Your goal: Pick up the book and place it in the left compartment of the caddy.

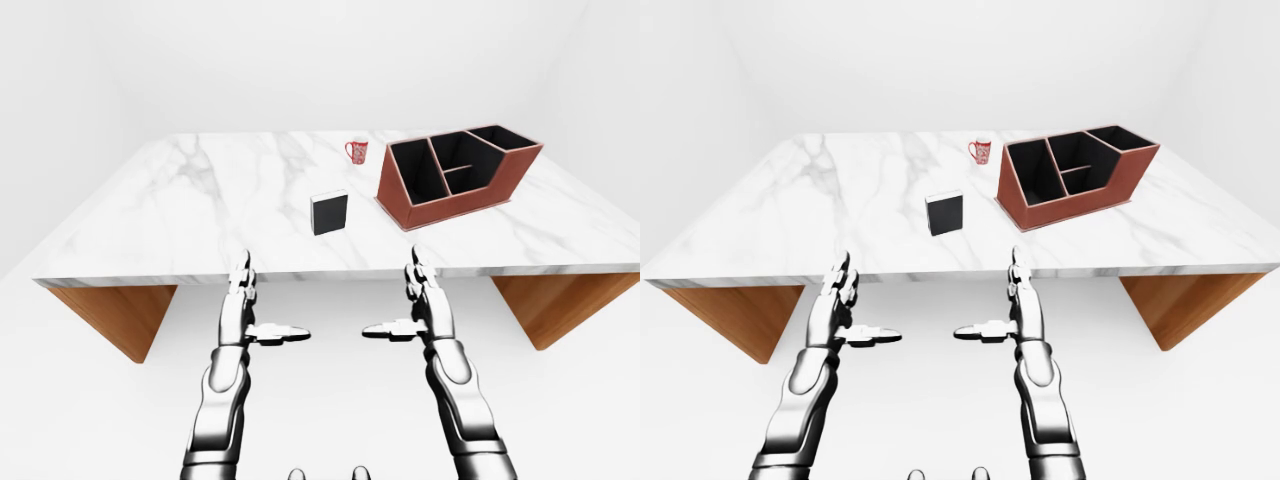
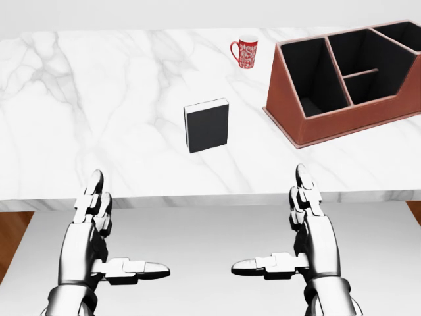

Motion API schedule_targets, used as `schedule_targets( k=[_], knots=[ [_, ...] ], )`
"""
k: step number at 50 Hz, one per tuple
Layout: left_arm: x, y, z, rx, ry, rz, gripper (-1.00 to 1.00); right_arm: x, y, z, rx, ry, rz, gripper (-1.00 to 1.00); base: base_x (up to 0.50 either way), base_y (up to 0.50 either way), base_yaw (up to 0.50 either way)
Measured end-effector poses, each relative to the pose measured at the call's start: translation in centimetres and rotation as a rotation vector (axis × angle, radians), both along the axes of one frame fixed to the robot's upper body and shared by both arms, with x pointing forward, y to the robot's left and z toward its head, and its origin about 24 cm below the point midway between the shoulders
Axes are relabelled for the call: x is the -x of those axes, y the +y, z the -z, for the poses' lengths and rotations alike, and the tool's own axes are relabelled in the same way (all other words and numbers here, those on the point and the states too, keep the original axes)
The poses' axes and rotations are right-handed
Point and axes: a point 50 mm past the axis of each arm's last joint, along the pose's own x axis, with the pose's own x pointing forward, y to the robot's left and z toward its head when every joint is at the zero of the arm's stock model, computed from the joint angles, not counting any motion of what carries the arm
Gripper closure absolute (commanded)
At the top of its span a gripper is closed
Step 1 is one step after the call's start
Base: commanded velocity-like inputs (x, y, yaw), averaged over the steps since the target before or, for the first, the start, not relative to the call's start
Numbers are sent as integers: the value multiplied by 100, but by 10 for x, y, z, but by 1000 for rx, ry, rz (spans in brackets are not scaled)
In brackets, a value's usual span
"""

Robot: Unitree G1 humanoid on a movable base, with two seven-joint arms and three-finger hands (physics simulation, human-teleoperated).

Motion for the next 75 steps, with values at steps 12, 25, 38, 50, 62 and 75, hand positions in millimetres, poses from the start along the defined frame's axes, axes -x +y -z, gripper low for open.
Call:
schedule_targets(
  k=[12, 25, 38, 50, 62, 75],
  knots=[
    [-2, 5, 3, 3, 9, -2, -100, 0, -5, 0, -6, -2, 2, -100, 0, 0, 0],
    [-3, 7, 4, 3, 7, -2, -100, 1, -15, -16, -10, -53, 31, -100, 0, 0, 0],
    [-3, 7, 4, -13, 3, -3, -100, 8, -39, -66, -70, -233, 81, -100, 0, 0, 0],
    [-3, 6, 6, -31, 3, 0, -100, 29, -75, -120, -113, -480, 163, -100, 0, 0, 0],
    [-3, 7, 5, -27, 0, -3, -100, 61, -123, -161, -143, -678, 281, -100, 0, 0, 0],
    [-3, 8, 4, -26, -4, -7, -100, 99, -181, -183, -181, -783, 436, -100, 0, 0, 0]
  ],
)
